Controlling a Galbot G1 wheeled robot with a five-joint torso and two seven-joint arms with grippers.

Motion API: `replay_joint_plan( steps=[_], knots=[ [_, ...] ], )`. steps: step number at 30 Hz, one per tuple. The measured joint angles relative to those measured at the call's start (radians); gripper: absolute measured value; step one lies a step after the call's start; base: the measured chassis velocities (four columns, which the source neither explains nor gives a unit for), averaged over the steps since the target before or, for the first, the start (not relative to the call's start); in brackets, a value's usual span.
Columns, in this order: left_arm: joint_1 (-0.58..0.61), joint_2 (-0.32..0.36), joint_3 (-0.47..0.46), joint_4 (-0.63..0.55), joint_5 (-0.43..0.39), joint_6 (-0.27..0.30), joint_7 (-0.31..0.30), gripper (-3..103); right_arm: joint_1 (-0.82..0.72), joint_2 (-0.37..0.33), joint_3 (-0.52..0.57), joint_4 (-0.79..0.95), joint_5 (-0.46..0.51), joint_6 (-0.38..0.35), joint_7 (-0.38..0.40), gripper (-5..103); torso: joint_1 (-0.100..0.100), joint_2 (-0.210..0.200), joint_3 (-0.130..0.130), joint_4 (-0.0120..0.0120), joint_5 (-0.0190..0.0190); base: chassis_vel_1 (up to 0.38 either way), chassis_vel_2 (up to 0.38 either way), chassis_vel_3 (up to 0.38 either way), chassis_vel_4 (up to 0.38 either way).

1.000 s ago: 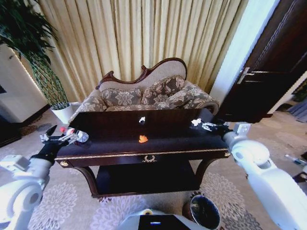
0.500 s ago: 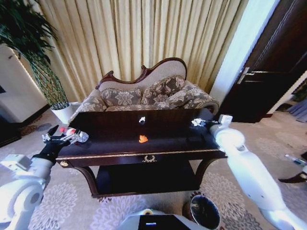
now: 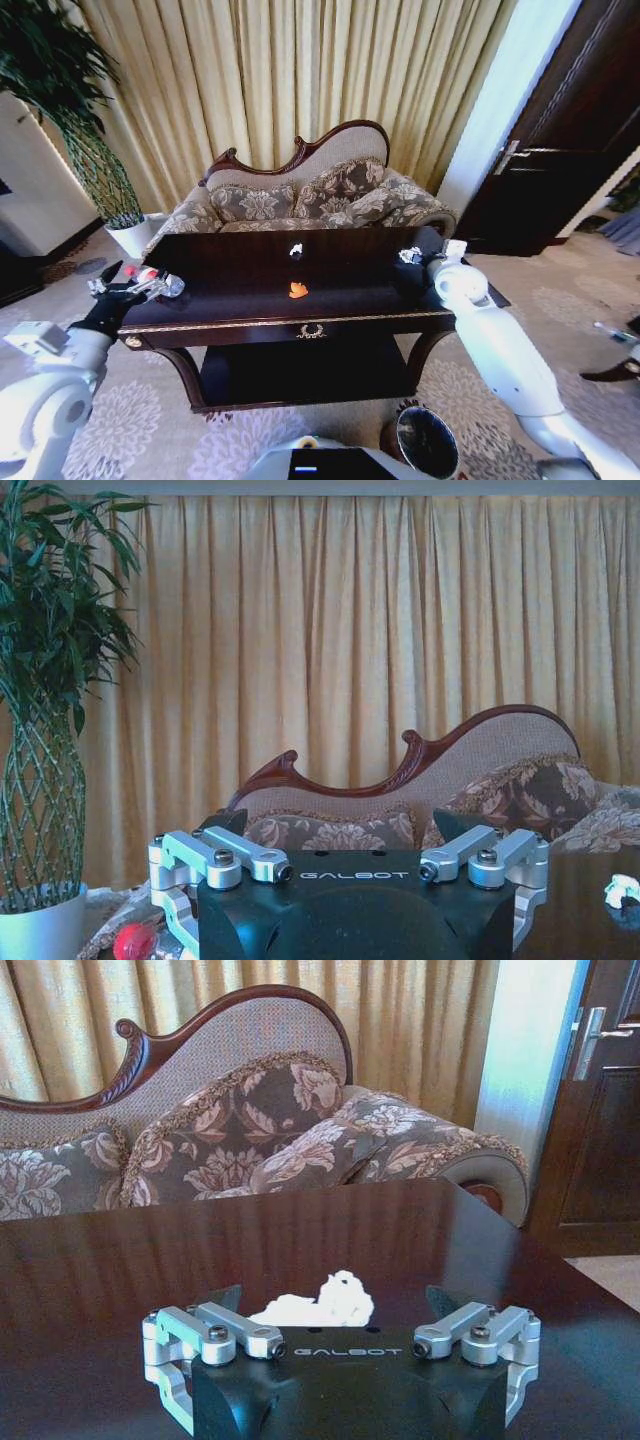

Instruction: Move to the front of the table and place the trash on the table into the trash bin.

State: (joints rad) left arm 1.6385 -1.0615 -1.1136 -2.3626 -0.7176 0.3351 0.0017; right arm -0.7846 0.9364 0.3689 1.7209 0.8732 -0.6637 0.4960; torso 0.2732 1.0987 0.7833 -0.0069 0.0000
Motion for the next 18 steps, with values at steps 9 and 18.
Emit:
replay_joint_plan(
  steps=[9, 18],
  knots=[
    [-0.001, 0.002, -0.004, 0.002, -0.003, -0.004, 0.001, 100, -0.016, -0.001, -0.011, 0.006, -0.026, -0.007, -0.001, 79, 0.000, 0.000, 0.000, -0.0001, 0.0000, 0.000, 0.000, 0.000, 0.000],
    [-0.002, 0.000, -0.002, 0.003, -0.006, -0.005, 0.002, 100, -0.040, -0.010, -0.001, 0.018, -0.028, -0.007, -0.001, 47, 0.000, 0.000, 0.000, -0.0002, 0.0000, 0.000, 0.000, 0.000, 0.000]
  ],
)
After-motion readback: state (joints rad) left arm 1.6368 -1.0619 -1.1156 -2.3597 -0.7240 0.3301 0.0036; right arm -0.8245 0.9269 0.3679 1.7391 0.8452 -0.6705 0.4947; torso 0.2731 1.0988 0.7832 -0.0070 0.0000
